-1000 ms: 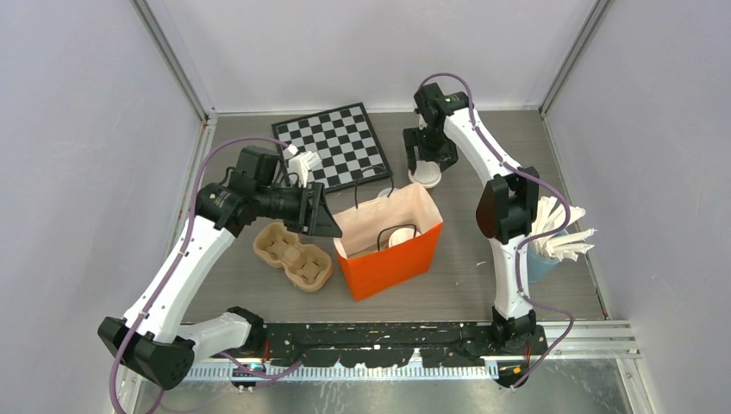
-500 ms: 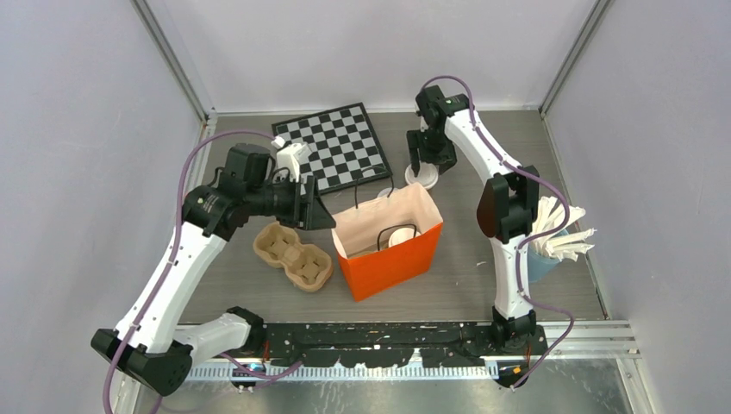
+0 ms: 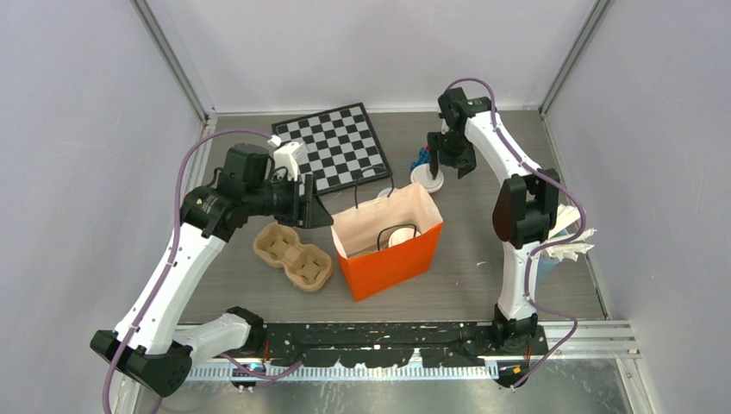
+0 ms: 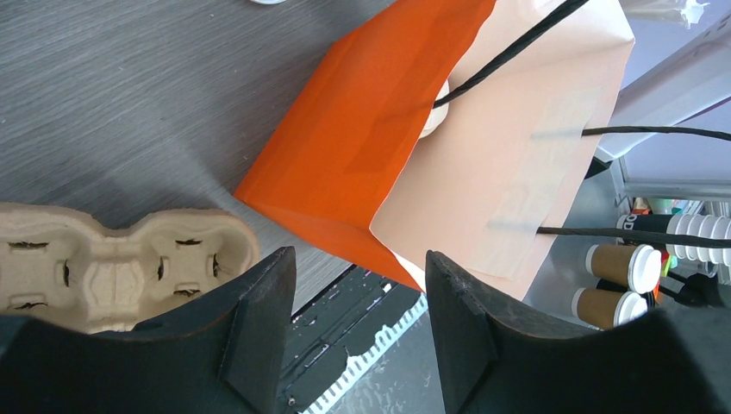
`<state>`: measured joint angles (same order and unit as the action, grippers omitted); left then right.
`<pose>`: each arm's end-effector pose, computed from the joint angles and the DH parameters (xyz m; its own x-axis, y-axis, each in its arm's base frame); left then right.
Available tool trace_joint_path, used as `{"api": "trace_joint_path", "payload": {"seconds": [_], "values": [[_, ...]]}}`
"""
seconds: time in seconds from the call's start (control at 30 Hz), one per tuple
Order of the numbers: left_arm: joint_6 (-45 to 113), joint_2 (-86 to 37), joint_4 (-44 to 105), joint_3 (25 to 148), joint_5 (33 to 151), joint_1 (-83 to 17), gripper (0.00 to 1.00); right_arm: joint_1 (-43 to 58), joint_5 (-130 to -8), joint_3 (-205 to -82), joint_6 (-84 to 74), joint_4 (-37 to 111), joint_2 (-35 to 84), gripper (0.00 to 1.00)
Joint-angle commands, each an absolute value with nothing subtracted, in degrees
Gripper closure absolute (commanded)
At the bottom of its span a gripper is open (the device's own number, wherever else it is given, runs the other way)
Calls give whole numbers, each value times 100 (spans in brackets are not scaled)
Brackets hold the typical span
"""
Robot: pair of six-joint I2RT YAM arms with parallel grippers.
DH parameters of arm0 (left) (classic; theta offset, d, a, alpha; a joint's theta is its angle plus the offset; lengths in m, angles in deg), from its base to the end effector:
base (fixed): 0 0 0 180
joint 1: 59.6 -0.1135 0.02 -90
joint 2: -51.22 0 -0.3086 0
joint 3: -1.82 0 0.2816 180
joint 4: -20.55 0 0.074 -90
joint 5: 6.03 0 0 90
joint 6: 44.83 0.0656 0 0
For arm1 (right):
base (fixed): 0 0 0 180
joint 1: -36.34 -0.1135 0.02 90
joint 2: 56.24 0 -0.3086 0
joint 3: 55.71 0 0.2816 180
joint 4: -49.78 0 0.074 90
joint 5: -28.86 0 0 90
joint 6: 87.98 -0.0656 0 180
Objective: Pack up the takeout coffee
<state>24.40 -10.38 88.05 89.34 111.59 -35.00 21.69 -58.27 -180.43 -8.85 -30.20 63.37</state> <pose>0.1922 -0.1215 0.4204 -0.8068 0.0238 -0.5903 0.4257 0.7163 -0.5529 0.4743 0.1206 0.2722 -0.9624 -0.0569 -0.2654 -0.0595 0.9982 0.0018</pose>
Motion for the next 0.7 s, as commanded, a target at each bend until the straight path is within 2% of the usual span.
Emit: {"api": "trace_joint_path", "payload": {"seconds": [0.0,0.13,0.23,0.67], "values": [[2417,-987,8706,9182,11113,-3535,42,2099,-6224,-18451,-929,-2851,5925,25],[2417,-955,8723,9152,11030,-3535,41,1929,-6190,-18482,-910,-2677,5922,14],[2421,-923,8778,9117,10901,-3535,41,1822,-6036,-18565,-871,-2678,6085,11],[2364,-910,8996,9287,10674,-3535,39,1663,-5735,-19159,-712,-2878,6674,9]]}}
